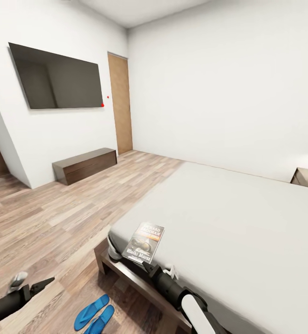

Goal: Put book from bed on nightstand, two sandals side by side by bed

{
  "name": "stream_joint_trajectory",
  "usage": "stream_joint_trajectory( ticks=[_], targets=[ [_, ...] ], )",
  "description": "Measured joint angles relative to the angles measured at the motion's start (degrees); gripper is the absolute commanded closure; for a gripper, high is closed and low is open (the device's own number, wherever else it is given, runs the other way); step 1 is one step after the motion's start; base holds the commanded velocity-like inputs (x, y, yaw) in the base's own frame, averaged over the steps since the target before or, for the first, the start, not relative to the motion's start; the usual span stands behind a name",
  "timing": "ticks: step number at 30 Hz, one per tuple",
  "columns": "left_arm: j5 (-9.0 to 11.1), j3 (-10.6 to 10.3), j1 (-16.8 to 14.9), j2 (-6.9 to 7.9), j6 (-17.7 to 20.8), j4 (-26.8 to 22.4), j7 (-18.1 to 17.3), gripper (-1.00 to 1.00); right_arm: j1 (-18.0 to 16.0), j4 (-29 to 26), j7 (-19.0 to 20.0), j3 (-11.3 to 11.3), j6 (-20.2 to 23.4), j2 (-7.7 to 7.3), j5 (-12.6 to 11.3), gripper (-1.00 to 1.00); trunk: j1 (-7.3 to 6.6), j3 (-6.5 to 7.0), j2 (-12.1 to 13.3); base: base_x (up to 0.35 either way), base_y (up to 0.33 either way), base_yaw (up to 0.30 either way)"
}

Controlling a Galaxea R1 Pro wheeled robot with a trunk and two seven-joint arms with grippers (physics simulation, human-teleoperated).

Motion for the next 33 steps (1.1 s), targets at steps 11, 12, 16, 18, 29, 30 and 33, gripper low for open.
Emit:
stream_joint_trajectory(
  ticks=[11, 12, 16, 18, 29, 30, 33],
  targets=[
    [13.88, -0.14, 11.44, -0.61, -8.74, 0.09, 3.01, -1.0, 0.0, 0.01, 0.06, 0.03, -0.01, -0.01, 0.05, 1.0, 0.0, 0.0, 0.0, 0.0, 0.0, 0.228],
    [15.05, -0.17, 12.26, -0.97, -9.34, 0.1, 3.15, -1.0, 0.0, 0.01, 0.05, 0.03, -0.04, -0.01, 0.06, 1.0, 0.0, 0.0, 0.0, 0.0, 0.0, 0.255],
    [19.89, -0.46, 16.24, -3.45, -12.64, 0.05, 4.49, -1.0, 0.0, 0.02, 0.02, 0.03, -0.11, -0.03, 0.08, 1.0, 0.0, -0.01, 0.0, 0.0, 0.0, 0.258],
    [21.15, -0.19, 17.7, -4.44, -14.33, 0.03, 5.13, -1.0, 0.0, 0.02, 0.05, 0.02, -0.1, -0.05, 0.09, 1.0, 0.0, 0.0, 0.0, 0.0, 0.0, 0.26],
    [23.04, -0.22, 22.97, -13.81, -33.81, 0.0, 22.01, -1.0, 0.0, 0.02, 0.27, -0.11, -0.06, -0.09, 0.14, 1.0, 0.0, 0.0, 0.0, 0.0, 0.0, 0.261],
    [22.95, -0.36, 23.4, -15.33, -37.29, 0.0, 26.03, -1.0, 0.0, 0.02, 0.3, -0.12, -0.06, -0.1, 0.14, 1.0, 0.0, 0.0, 0.0, 0.0, 0.0, 0.261],
    [22.95, -0.2, 24.03, -17.32, -41.4, 0.01, 30.53, -1.0, 0.0, 0.02, 0.32, -0.13, -0.06, -0.1, 0.14, 1.0, 0.0, 0.0, 0.0, 0.0, 0.0, 0.261]
  ],
)
